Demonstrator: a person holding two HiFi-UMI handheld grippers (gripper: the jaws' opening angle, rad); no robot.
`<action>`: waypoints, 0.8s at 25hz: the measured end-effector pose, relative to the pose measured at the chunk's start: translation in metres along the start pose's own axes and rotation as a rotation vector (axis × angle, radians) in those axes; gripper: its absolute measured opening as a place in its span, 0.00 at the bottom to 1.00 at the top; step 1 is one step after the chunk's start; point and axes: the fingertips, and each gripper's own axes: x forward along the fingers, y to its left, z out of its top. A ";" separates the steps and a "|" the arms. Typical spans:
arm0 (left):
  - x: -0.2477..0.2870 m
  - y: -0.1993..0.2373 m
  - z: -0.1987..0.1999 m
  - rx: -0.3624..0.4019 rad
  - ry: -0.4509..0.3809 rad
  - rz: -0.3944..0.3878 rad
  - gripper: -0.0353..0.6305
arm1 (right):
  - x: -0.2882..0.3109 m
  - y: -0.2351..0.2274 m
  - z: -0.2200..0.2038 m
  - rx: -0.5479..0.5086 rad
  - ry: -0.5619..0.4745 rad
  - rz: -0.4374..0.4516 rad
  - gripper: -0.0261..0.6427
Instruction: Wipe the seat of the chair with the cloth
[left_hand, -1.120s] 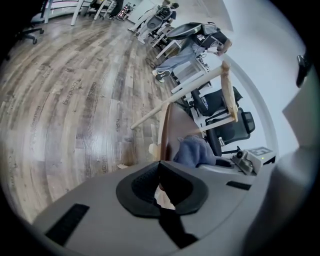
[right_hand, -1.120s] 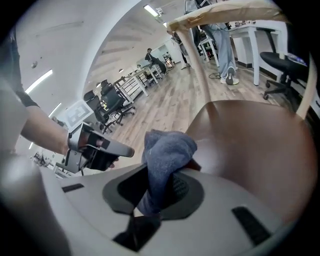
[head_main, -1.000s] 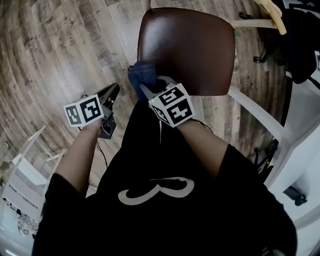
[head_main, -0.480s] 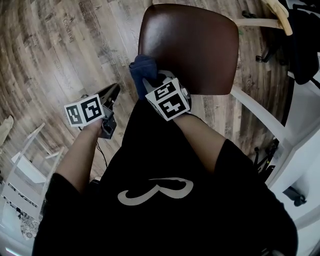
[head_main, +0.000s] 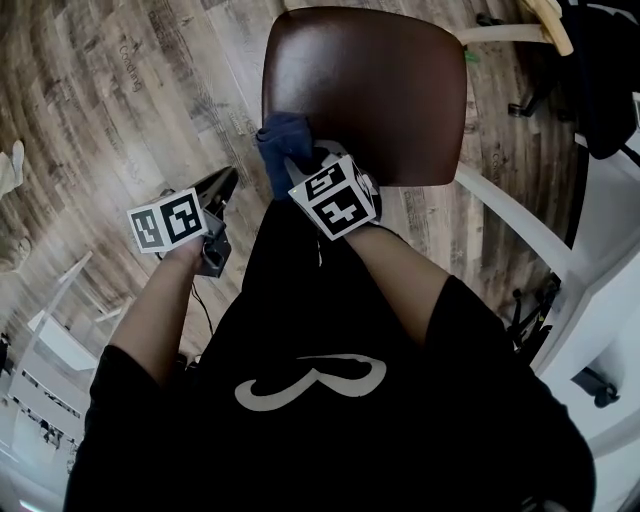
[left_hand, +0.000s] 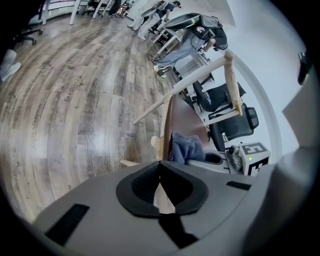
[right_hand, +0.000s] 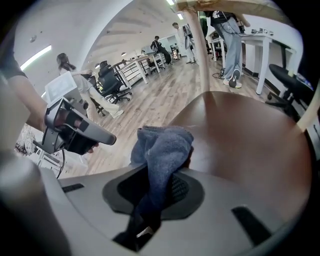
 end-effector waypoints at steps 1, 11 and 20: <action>0.002 -0.002 0.000 0.000 0.002 0.000 0.07 | -0.001 -0.002 -0.003 0.004 0.000 0.001 0.15; 0.023 -0.028 -0.011 0.011 0.029 -0.015 0.07 | -0.026 -0.034 -0.030 0.023 0.010 -0.038 0.15; 0.038 -0.056 -0.028 0.023 0.025 -0.017 0.07 | -0.054 -0.073 -0.060 0.062 -0.007 -0.082 0.15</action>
